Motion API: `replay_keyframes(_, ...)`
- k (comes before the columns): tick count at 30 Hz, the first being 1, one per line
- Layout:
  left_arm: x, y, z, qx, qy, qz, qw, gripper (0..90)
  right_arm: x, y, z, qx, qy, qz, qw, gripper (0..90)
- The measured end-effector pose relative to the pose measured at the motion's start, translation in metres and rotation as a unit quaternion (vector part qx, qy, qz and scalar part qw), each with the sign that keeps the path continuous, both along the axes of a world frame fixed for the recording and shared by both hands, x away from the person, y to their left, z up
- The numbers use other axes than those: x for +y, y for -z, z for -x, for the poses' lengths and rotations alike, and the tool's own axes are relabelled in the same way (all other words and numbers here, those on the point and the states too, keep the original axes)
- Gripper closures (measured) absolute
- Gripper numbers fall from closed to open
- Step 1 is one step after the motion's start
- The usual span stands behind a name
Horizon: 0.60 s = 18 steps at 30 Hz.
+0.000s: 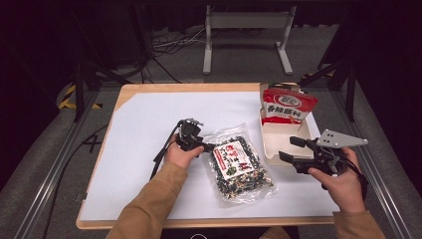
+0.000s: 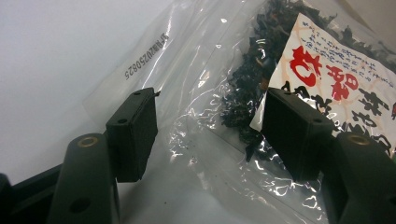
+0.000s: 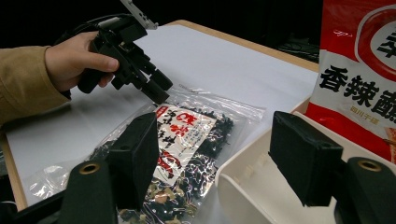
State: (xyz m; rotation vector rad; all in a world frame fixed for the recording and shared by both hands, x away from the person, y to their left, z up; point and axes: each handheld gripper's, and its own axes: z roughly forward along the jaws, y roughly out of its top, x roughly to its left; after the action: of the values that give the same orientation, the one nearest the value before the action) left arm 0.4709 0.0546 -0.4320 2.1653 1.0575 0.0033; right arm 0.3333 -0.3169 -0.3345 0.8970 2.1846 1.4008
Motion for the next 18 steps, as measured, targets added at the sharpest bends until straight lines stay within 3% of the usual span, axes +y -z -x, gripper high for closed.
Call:
replay_keyframes(11, -0.008, 0.002, 0.003, -0.006, 0.005, -0.030, 0.9995, 38.5, 0.005, 0.001, -0.001, 0.003, -0.008, -0.001, 1.0000, 32.9)
replay_keyframes(14, -0.014, 0.000, 0.005, -0.011, 0.007, -0.045, 0.9989, 44.7, 0.006, 0.001, -0.002, 0.004, -0.011, -0.002, 0.9999, 32.8)
replay_keyframes(18, -0.021, -0.004, 0.006, 0.000, 0.004, -0.062, 0.9981, 50.1, 0.007, 0.001, -0.003, 0.001, -0.008, -0.006, 0.9999, 33.2)
